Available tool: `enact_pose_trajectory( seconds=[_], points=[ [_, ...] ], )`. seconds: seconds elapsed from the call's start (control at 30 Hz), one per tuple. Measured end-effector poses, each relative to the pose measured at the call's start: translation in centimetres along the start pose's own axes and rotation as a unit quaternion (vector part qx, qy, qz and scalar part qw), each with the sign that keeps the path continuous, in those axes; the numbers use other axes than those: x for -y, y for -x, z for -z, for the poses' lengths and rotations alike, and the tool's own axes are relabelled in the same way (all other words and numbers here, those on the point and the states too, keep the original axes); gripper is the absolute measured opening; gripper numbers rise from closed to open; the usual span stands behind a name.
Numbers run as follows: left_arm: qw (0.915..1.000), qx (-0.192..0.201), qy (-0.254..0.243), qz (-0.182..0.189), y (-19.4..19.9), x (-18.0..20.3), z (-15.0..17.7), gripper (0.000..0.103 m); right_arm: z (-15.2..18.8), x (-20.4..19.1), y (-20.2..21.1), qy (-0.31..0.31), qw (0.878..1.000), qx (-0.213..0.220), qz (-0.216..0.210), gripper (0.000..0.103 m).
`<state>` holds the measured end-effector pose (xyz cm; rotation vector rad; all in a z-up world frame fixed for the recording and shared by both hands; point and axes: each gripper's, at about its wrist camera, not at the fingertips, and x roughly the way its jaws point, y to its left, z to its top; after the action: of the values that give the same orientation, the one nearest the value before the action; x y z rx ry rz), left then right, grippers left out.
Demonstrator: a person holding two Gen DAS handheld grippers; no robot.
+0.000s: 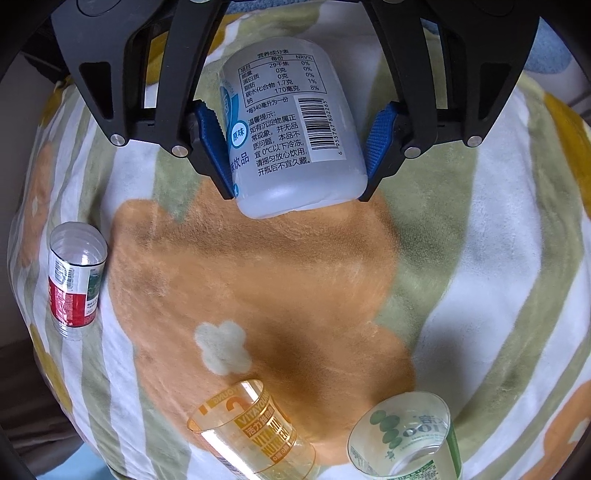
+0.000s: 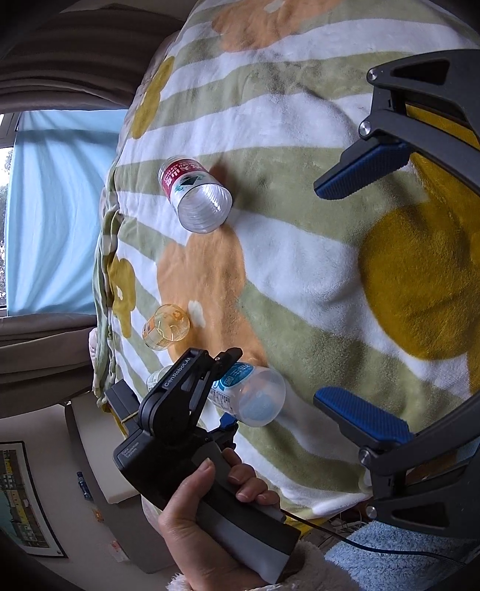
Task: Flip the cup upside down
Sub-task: 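Lift the white bottle with the left tool and turn it cap-down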
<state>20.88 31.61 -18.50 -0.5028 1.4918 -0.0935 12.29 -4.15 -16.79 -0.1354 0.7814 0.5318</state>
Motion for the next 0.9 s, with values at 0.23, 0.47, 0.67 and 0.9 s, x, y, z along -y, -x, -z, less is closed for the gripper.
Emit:
enact_pose_trajectory(
  seconds=[0.23, 0.47, 0.67, 0.9],
  points=[
    [0.9959, 0.080, -0.032, 0.029, 2.8, 0.3, 0.3, 0.062, -0.4, 0.3, 0.4, -0.013, 1.000, 0.011, -0.006, 0.101],
    [0.9710, 0.220, -0.085, 0.039, 4.7, 0.3, 0.5, 0.062, -0.4, -0.2, 0.6, -0.039, 0.999, 0.015, -0.020, 0.101],
    [0.9432, 0.297, -0.147, 0.014, 3.9, 1.8, 1.8, 0.062, -0.5, -0.8, 1.1, -0.042, 0.999, 0.018, -0.015, 0.101],
    [0.9404, 0.298, -0.163, 0.016, 3.1, 1.2, 4.0, 0.062, -0.6, -0.2, 1.6, -0.064, 0.997, 0.023, -0.023, 0.101]
  ],
)
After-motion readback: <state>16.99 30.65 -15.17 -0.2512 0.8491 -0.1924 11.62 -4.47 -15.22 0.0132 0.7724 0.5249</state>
